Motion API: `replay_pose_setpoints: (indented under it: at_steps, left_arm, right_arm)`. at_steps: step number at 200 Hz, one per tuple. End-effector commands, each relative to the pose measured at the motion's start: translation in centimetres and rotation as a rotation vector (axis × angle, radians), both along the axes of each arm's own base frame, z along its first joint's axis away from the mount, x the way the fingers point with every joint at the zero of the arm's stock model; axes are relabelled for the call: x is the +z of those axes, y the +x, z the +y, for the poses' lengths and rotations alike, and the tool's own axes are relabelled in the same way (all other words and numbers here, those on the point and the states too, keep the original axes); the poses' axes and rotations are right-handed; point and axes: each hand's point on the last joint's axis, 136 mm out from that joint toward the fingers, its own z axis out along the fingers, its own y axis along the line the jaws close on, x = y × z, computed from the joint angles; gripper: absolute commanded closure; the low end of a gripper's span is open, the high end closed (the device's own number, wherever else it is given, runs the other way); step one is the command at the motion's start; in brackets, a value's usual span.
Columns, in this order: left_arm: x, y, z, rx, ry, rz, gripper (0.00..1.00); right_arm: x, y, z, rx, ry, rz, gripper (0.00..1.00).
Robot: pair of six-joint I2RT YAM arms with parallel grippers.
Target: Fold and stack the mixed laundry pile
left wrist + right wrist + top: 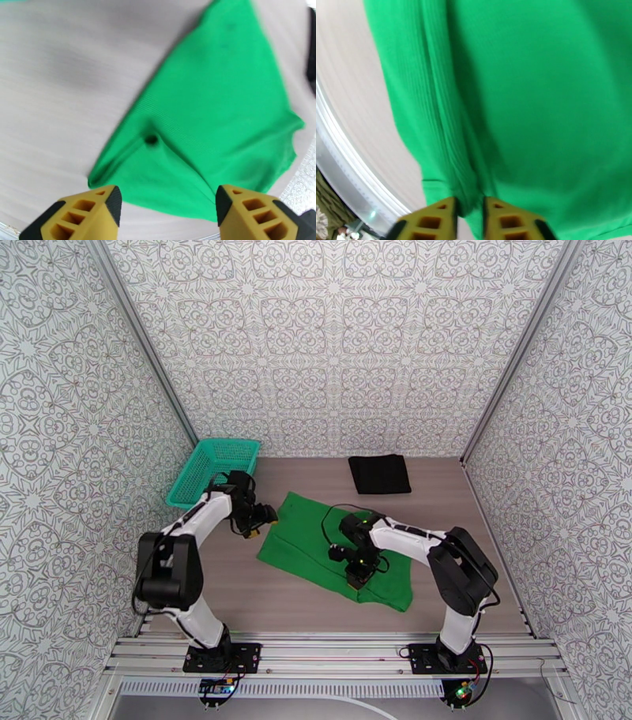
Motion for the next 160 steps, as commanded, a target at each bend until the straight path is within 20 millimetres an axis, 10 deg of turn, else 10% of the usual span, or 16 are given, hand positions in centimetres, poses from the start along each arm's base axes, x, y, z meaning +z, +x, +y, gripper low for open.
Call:
replay_pose_setpoints:
  at_steps: [1,74,109,160]
  left_arm:
    - [2.5,-1.1,-0.1,-0.01,0.001,-0.047,0.33]
    - [-2.6,-2.9,-3.0,-0.085,-0.045,0.01,0.93]
    - [-6.3,-1.8,-4.6,-0.119,-0.038,0.067,0.97]
    - [-10.9,-1.0,-4.2,-0.096,0.009,0.138,0.99]
  right_arm:
    - [3.2,3.1,0.4,-0.092,0.021,-0.162,0.64]
    - [7.4,3.9,-0.4,-0.417,0.05,-0.328,0.76]
    - [6.8,3.3,-1.0,-0.574,0.105,-0.347,0.82]
    - [4.8,8.4,-8.2,-0.871,-0.03,-0.416,0.76]
